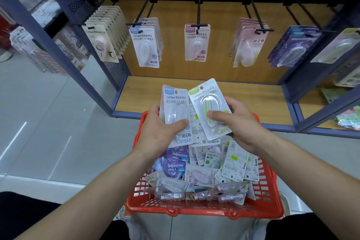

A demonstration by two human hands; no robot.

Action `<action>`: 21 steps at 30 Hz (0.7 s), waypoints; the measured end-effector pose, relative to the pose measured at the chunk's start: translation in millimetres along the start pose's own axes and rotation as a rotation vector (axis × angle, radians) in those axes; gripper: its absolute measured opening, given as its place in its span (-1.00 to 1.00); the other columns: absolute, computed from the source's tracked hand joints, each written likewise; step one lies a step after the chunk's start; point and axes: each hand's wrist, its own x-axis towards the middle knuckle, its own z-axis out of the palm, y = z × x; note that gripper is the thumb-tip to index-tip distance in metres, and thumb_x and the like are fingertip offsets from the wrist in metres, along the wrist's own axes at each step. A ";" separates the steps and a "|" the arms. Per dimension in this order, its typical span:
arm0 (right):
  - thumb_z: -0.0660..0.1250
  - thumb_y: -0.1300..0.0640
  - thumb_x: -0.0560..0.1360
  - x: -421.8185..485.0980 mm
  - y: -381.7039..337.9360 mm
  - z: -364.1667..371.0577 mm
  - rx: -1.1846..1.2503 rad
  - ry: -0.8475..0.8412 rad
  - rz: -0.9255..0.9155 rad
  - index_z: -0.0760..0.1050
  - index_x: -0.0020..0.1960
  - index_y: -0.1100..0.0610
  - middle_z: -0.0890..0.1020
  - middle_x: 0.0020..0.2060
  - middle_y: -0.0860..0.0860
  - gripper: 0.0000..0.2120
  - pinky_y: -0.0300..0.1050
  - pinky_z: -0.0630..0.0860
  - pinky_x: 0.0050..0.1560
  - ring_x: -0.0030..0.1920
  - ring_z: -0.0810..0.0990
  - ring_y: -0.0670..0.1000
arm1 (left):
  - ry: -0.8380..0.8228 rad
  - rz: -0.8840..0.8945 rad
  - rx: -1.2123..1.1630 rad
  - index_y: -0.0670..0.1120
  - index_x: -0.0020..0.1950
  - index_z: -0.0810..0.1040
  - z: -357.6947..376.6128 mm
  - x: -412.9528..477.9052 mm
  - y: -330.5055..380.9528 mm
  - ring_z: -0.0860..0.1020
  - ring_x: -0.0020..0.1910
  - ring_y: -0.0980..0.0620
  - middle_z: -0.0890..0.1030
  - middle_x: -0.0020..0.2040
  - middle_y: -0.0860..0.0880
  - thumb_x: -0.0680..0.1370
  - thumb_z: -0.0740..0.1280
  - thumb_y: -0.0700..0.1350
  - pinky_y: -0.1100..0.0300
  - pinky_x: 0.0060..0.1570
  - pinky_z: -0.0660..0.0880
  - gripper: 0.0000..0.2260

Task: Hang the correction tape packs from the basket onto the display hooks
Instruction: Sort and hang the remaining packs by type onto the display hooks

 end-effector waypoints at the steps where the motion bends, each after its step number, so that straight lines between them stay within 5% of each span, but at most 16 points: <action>1: 0.43 0.32 0.54 0.3 0.2 2.3 0.002 0.005 -0.004 0.61 0.25 0.07 0.74 0.09 0.04 -0.68 0.13 0.60 0.17 0.11 0.71 0.13 | -0.001 -0.002 -0.010 0.11 0.10 0.46 0.5 0.5 -0.7 0.74 -0.16 0.07 0.72 -0.13 0.16 0.44 0.59 -0.17 -0.01 -0.13 0.70 -0.60; 6: 0.41 0.32 0.55 -0.5 1.2 6.8 0.008 0.019 -0.024 0.62 0.24 0.10 0.74 0.09 0.08 -0.71 0.26 0.58 0.25 0.14 0.70 0.21 | -0.013 0.020 -0.025 0.13 0.14 0.45 1.5 0.5 -0.5 0.74 -0.12 0.07 0.72 -0.01 0.11 0.46 0.57 -0.19 -0.02 -0.11 0.70 -0.58; 9: 0.38 0.33 0.56 -1.6 1.7 6.5 0.025 0.004 -0.011 0.63 0.22 0.14 0.74 0.08 0.12 -0.74 0.15 0.59 0.12 0.12 0.70 0.26 | 0.001 0.042 0.000 0.12 0.19 0.46 1.0 -0.1 -0.5 0.72 -0.15 0.16 0.70 -0.04 0.17 0.46 0.56 -0.19 0.12 -0.19 0.68 -0.56; 14: 0.34 0.31 0.60 -3.9 2.0 9.4 0.024 0.005 0.009 0.63 0.19 0.11 0.75 0.00 0.05 -0.78 -0.07 0.58 -0.12 -0.03 0.71 0.08 | 0.034 0.052 0.057 0.17 0.21 0.42 -0.8 3.4 -2.4 0.71 -0.15 0.20 0.67 0.02 0.21 0.46 0.56 -0.15 0.06 -0.12 0.69 -0.53; 21: 0.34 0.28 0.60 -4.8 3.2 11.1 0.108 0.018 0.031 0.62 0.22 0.09 0.71 0.13 0.18 -0.75 0.22 0.38 0.03 0.04 0.65 0.24 | 0.015 0.045 0.013 0.15 0.26 0.42 0.3 4.8 -1.8 0.72 -0.07 0.13 0.68 0.06 0.17 0.49 0.56 -0.12 0.07 -0.10 0.69 -0.53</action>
